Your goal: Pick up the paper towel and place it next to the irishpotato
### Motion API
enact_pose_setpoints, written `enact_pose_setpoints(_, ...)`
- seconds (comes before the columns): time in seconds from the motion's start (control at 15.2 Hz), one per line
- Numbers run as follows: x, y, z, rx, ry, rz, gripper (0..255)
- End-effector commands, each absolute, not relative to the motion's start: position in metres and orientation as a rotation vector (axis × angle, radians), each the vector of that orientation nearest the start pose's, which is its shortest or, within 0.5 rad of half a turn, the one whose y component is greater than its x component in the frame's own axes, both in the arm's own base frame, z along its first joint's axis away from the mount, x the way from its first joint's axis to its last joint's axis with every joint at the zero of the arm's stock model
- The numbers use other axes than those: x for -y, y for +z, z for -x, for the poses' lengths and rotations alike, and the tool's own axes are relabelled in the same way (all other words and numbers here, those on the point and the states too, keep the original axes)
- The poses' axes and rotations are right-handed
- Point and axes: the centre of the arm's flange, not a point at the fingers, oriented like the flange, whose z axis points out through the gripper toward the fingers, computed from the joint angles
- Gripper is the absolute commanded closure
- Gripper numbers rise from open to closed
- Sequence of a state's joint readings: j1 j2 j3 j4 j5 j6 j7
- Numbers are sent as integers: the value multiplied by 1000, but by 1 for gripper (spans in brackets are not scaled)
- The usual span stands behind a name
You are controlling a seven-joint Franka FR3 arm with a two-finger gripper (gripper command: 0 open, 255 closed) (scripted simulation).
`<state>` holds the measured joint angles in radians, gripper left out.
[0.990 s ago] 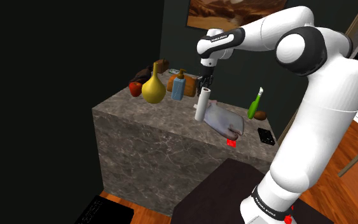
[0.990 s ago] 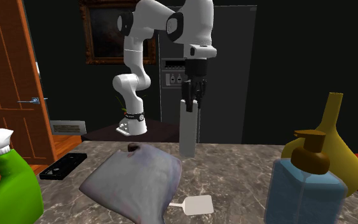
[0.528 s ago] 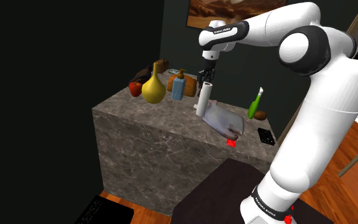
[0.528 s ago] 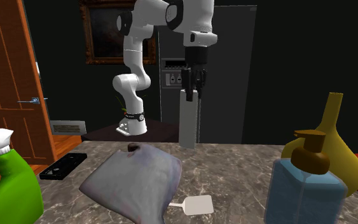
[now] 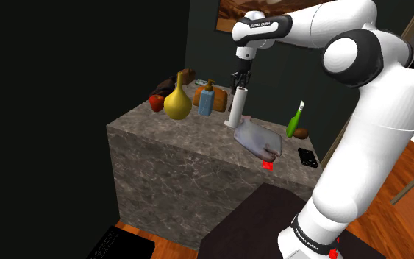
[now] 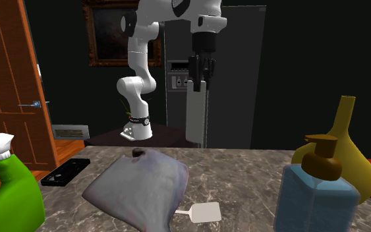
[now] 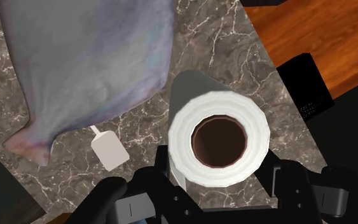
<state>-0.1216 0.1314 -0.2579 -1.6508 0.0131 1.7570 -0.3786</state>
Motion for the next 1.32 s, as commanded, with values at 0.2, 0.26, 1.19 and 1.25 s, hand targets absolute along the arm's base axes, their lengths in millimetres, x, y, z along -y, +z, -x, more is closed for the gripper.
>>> enact_pose_setpoints(0.2, 214, 555, -560, -2, 43, 3153, 255)
enact_pose_setpoints(0.26, 214, 560, -560, -2, 43, 3153, 255)
enact_pose_setpoints(1.19, 214, 634, -560, -2, 43, 3153, 255)
enact_pose_setpoints(1.25, 214, 639, -560, -2, 43, 3153, 255)
